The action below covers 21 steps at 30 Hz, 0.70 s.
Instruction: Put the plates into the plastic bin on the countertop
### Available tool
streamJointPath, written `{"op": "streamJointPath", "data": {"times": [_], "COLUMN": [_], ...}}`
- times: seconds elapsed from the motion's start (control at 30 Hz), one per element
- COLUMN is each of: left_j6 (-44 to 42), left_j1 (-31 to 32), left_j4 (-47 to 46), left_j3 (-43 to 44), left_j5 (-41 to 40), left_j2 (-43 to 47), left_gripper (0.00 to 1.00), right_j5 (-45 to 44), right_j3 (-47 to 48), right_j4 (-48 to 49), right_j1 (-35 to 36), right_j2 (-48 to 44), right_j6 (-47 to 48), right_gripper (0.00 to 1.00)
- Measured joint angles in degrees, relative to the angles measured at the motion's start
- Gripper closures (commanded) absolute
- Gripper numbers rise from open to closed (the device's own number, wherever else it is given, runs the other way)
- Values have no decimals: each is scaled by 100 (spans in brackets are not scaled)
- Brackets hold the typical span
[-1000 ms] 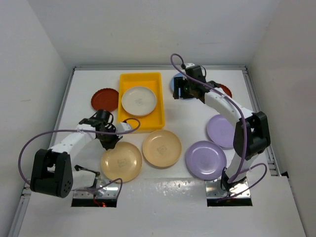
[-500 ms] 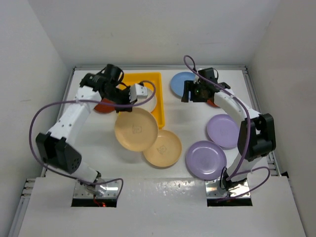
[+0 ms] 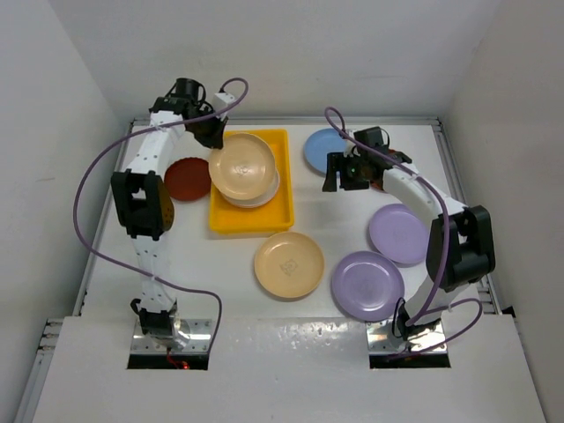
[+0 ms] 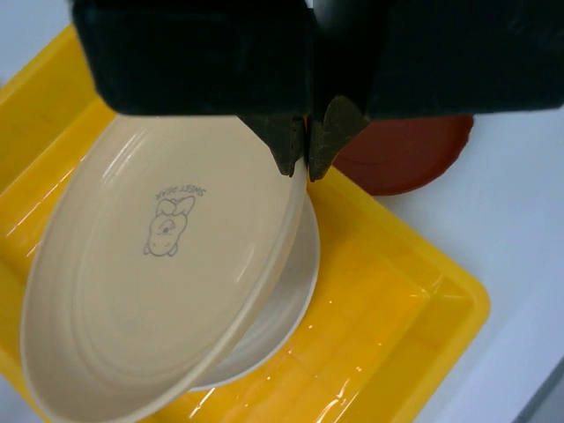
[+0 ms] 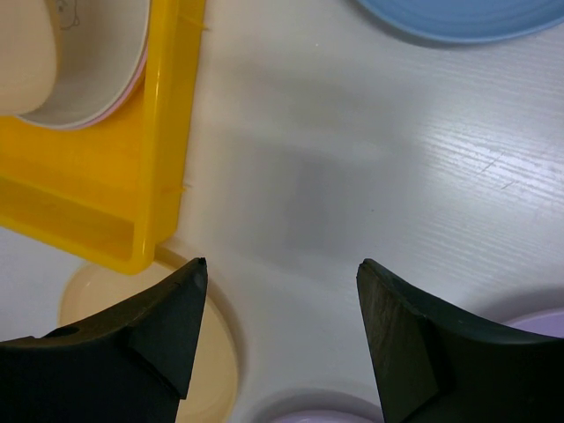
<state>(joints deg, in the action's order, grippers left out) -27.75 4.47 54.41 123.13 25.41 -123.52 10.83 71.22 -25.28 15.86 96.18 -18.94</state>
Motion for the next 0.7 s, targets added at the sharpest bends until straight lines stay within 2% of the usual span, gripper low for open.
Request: {"op": "streamJointPath", "data": {"times": [0.3, 0.7], "left_j6": [459, 566], "left_j1": [260, 258], "left_j4": [-612, -890], "left_j3": [-590, -761], "left_j5": [-133, -575], "left_j2": [-74, -133], "left_gripper": [100, 98], "right_j5": [118, 142], "right_j3": [2, 17], "right_j4": [-348, -658], "right_j1": [15, 151], "right_j2": [149, 195], "right_j6": [122, 236], "right_gripper": [31, 31]}}
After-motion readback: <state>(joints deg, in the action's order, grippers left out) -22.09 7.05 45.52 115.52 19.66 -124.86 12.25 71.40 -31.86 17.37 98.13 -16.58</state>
